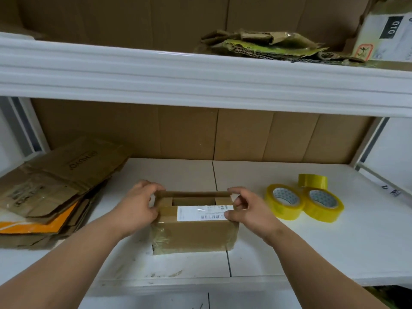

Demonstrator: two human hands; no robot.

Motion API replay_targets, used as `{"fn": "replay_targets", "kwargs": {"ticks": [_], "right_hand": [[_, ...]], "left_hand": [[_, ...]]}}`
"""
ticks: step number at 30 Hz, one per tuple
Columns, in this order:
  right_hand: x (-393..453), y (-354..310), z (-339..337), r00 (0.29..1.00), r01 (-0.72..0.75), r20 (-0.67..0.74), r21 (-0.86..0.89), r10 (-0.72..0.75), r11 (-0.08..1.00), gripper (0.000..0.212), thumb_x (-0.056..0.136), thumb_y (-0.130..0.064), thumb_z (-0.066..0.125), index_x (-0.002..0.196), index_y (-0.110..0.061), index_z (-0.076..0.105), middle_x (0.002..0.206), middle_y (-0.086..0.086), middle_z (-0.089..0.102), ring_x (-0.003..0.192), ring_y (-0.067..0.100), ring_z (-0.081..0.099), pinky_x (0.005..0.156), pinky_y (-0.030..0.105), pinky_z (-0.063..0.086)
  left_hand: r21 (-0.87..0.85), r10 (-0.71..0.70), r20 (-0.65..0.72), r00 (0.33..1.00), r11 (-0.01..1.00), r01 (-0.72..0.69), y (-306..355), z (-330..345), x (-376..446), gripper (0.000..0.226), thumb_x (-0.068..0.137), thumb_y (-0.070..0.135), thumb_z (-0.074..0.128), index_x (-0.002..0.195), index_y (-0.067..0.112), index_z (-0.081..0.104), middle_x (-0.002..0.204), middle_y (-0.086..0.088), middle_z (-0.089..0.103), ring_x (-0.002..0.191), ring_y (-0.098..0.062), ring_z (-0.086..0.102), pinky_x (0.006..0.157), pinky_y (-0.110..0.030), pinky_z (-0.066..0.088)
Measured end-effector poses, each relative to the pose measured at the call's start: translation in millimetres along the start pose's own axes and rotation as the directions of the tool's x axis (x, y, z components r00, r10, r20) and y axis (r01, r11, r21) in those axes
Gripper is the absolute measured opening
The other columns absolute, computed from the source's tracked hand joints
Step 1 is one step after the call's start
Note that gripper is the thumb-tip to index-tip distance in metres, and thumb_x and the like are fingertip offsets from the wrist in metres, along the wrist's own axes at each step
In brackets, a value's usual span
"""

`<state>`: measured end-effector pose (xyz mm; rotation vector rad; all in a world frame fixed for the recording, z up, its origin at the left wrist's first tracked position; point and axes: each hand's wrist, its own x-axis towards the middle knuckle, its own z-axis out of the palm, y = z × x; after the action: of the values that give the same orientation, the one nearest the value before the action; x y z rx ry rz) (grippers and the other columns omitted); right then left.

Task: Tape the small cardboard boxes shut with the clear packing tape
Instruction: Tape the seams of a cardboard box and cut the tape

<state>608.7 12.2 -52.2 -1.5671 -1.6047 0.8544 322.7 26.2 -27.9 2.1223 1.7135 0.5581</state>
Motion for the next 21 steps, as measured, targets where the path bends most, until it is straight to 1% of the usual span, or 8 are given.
{"fn": "replay_targets", "kwargs": {"ticks": [2,4,9,12,14,17,19,21], "right_hand": [[0,7,2,0.998,0.045,-0.037,-0.043,-0.046,0.998,0.043,0.078,-0.022,0.081,0.117,-0.028,0.066,0.106,-0.003,0.051,0.096,0.011,0.054,0.079,0.013,0.044],[-1,14,4,0.992,0.095,-0.067,-0.1,-0.102,0.99,0.036,0.081,-0.027,0.079,0.115,-0.031,0.067,0.111,-0.007,0.05,0.099,0.007,0.053,0.078,0.011,0.042],[-3,19,9,0.973,0.222,0.003,-0.303,-0.232,0.927,0.042,0.096,-0.036,0.056,0.138,-0.034,0.055,0.128,-0.014,0.041,0.12,0.007,0.044,0.104,0.025,0.042],[-3,18,11,0.975,0.215,0.017,-0.327,-0.222,0.92,0.039,0.098,-0.038,0.051,0.135,-0.033,0.059,0.131,-0.014,0.039,0.123,0.008,0.043,0.106,0.028,0.043],[-1,18,11,0.976,0.212,0.018,-0.333,-0.219,0.919,0.039,0.097,-0.039,0.052,0.133,-0.032,0.061,0.131,-0.013,0.04,0.123,0.01,0.042,0.107,0.032,0.043],[1,19,11,0.971,0.229,0.021,-0.354,-0.237,0.907,0.038,0.096,-0.039,0.053,0.132,-0.03,0.063,0.133,-0.009,0.041,0.125,0.012,0.041,0.109,0.034,0.04],[2,18,10,0.965,0.252,0.029,-0.394,-0.262,0.884,0.038,0.096,-0.038,0.053,0.132,-0.03,0.062,0.134,-0.007,0.043,0.125,0.013,0.04,0.11,0.034,0.037],[2,16,5,0.961,0.271,0.069,-0.443,-0.269,0.855,0.04,0.097,-0.04,0.051,0.136,-0.032,0.058,0.135,-0.006,0.044,0.124,0.013,0.042,0.11,0.034,0.036]], "left_hand": [[0.072,0.079,-0.066,0.995,0.995,-0.074,-9,2,-1,0.027,0.093,0.02,0.062,0.117,0.034,0.063,0.117,0.011,0.048,0.11,-0.009,0.049,0.084,-0.013,0.035],[0.161,0.144,-0.087,0.986,0.979,-0.128,-14,7,-3,0.024,0.096,0.025,0.06,0.117,0.029,0.068,0.114,0.012,0.054,0.103,-0.006,0.051,0.08,-0.013,0.035],[0.258,0.181,-0.043,0.983,0.952,-0.164,-9,16,-7,0.021,0.099,0.048,0.033,0.112,0.042,0.049,0.109,0.016,0.054,0.103,-0.01,0.052,0.082,-0.026,0.044],[0.418,0.131,0.088,0.987,0.895,-0.156,3,21,-7,0.056,0.09,0.073,0.014,0.143,0.056,0.021,0.124,0.015,0.038,0.116,-0.01,0.038,0.096,-0.026,0.038],[0.475,0.094,0.134,0.986,0.867,-0.148,14,25,-6,0.079,0.074,0.082,-0.004,0.149,0.058,0.005,0.128,0.01,0.029,0.12,-0.011,0.028,0.101,-0.026,0.031],[0.471,0.087,0.139,0.986,0.871,-0.143,19,29,-6,0.107,0.058,0.087,-0.023,0.153,0.05,0.01,0.149,0.009,0.023,0.136,-0.015,0.019,0.112,-0.029,0.023],[0.497,0.074,0.154,0.985,0.856,-0.142,27,27,-4,0.115,0.059,0.092,-0.019,0.153,0.042,0.023,0.154,0.014,0.026,0.139,-0.013,0.021,0.113,-0.028,0.023],[0.512,0.066,0.152,0.986,0.848,-0.135,38,25,2,0.091,0.077,0.089,0.015,0.149,0.037,0.036,0.147,0.015,0.038,0.13,-0.012,0.033,0.107,-0.026,0.031]]}}
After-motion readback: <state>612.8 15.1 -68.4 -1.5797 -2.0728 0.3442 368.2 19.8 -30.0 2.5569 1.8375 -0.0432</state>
